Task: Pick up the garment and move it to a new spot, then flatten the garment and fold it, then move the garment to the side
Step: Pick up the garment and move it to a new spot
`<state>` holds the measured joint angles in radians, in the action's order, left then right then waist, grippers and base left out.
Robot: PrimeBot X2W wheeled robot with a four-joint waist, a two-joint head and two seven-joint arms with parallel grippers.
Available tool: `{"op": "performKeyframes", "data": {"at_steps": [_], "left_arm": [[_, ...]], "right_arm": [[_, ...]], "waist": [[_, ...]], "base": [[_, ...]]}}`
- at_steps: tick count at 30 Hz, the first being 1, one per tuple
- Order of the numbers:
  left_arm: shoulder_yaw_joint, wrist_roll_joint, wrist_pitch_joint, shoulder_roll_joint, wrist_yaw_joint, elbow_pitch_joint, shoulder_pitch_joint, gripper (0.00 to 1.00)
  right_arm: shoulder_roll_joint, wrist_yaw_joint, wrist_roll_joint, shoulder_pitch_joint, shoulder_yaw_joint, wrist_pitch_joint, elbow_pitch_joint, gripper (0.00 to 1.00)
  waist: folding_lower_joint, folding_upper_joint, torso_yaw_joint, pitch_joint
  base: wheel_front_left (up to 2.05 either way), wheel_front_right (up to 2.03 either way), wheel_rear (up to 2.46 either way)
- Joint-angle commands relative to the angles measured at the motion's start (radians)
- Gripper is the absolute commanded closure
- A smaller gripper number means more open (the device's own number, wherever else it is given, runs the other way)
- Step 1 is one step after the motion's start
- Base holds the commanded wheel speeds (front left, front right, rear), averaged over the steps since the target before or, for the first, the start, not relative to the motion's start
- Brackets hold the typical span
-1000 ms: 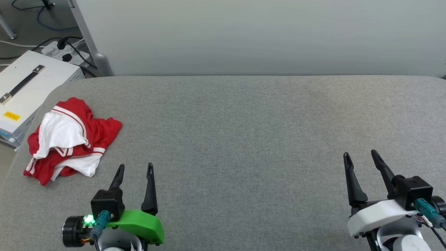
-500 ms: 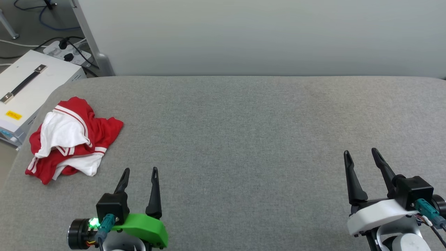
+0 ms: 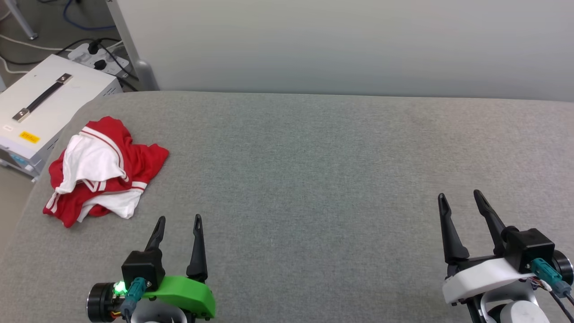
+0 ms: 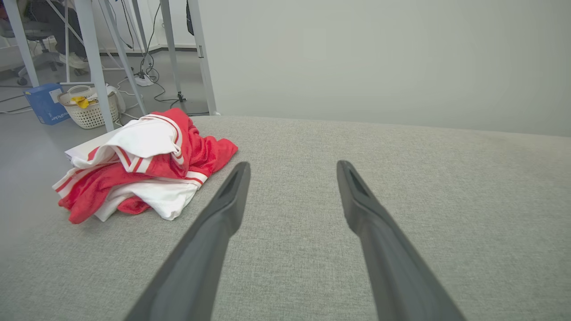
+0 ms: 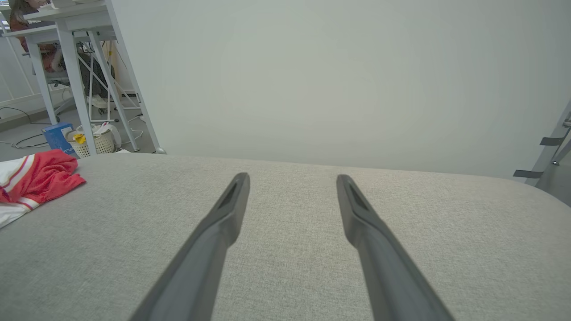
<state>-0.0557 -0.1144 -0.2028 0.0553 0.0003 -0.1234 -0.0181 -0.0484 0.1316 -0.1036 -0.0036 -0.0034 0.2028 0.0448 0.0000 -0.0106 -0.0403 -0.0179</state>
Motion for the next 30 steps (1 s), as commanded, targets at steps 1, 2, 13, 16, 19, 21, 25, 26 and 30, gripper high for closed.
{"op": "performKeyframes", "data": {"at_steps": [1,2,13,16,19,21,25,26,30], "left_arm": [[0.002,-0.008,-0.01,-0.004,0.005,-0.006,0.021,0.0],[0.002,-0.007,-0.012,-0.004,0.006,-0.007,0.022,0.0],[-0.003,-0.019,-0.037,-0.005,0.006,-0.001,0.036,0.0],[-0.003,-0.019,-0.043,-0.005,0.006,0.0,0.035,0.0],[-0.001,-0.019,-0.05,-0.005,0.004,-0.002,0.035,0.0],[-0.001,-0.021,-0.054,-0.005,0.002,-0.004,0.035,0.0],[-0.01,-0.045,-0.059,-0.005,-0.005,-0.022,0.029,0.0],[-0.012,-0.042,-0.059,-0.005,-0.006,-0.022,0.029,0.0],[-0.021,-0.034,-0.059,-0.005,-0.003,-0.014,0.027,0.0]], "right_arm": [[-0.002,-0.001,-0.012,-0.018,0.004,0.011,0.004,0.0],[-0.002,-0.001,-0.014,-0.018,0.007,0.013,0.004,0.0],[-0.002,-0.001,-0.026,-0.024,0.037,0.038,0.011,0.0],[-0.002,-0.001,-0.03,-0.027,0.047,0.043,0.013,0.0],[-0.002,-0.001,-0.035,-0.027,0.059,0.05,0.017,0.0],[-0.002,-0.001,-0.041,-0.025,0.066,0.054,0.02,0.0],[-0.002,-0.001,-0.057,-0.023,0.078,0.059,0.027,0.0],[-0.002,-0.001,-0.056,-0.023,0.079,0.059,0.027,0.0],[-0.002,-0.001,-0.055,-0.021,0.078,0.059,0.026,0.0]], "waist": [[0.0,0.0086,-0.014,-0.007],[0.0,0.0087,-0.021,-0.009],[0.0,0.0097,-0.151,-0.024],[0.0,0.01,-0.189,-0.024],[0.0,0.0102,-0.227,-0.023],[0.0,0.0104,-0.254,-0.02],[0.0,0.0106,-0.298,-0.015],[0.0,0.0106,-0.305,-0.015],[0.0,0.0106,-0.337,-0.012]], "base": [[0.0,0.0,0.0],[0.0,0.0,0.0],[0.0,0.0,0.0],[0.0,0.0,0.0],[0.0,0.0,0.0],[0.0,0.0,0.0],[0.0,0.0,0.0],[0.0,0.0,0.0],[0.0,0.0,0.0]]}}
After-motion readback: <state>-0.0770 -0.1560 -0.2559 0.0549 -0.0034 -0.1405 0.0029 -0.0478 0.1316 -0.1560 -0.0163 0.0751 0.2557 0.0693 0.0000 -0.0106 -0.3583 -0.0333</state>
